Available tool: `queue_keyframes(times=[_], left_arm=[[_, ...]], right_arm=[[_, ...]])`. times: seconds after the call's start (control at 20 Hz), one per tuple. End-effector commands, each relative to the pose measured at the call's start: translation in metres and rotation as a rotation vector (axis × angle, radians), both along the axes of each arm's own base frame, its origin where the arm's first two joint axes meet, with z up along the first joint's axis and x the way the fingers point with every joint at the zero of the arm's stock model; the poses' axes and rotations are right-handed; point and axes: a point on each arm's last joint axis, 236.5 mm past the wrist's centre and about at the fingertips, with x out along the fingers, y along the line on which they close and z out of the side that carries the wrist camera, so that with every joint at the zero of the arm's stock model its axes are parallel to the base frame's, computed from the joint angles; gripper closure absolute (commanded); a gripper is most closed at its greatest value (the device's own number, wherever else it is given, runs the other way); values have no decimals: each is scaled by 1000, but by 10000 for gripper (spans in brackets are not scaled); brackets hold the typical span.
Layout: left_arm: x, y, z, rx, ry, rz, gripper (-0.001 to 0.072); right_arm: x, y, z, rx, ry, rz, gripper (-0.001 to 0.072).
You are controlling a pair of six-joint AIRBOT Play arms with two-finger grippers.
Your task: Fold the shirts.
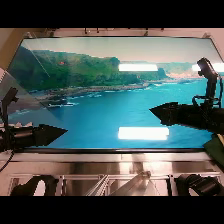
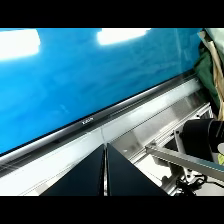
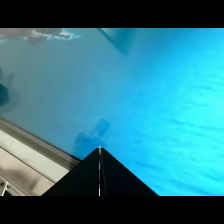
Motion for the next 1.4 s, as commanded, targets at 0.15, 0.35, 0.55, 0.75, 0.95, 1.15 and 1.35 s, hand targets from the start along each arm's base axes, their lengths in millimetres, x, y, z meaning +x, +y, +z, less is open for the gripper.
queue_keyframes(times=[0.15, 0.35, 0.55, 0.75, 0.95, 1.15, 1.35], left_arm=[[14, 7, 1, 19, -40, 51, 686], [57, 119, -3, 468, -59, 330, 308], [44, 295, 12, 873, 167, 823, -9], [30, 366, -31, 838, 397, 997, -7], [11, 393, -100, 765, 659, 991, -7], [16, 388, -150, 711, 782, 906, -7], [19, 366, -189, 683, 899, 776, -6]], right_arm=[[0, 0, 0, 0, -1, 0, 697], [0, 0, 0, 0, -1, 1, 697], [0, 0, 0, 0, -1, 1, 697], [0, 0, 0, 0, -1, 0, 697], [0, 0, 0, 0, 1, 0, 697], [0, 0, -1, -1, 1, 1, 697], [0, 0, -1, -1, 1, 1, 697]])
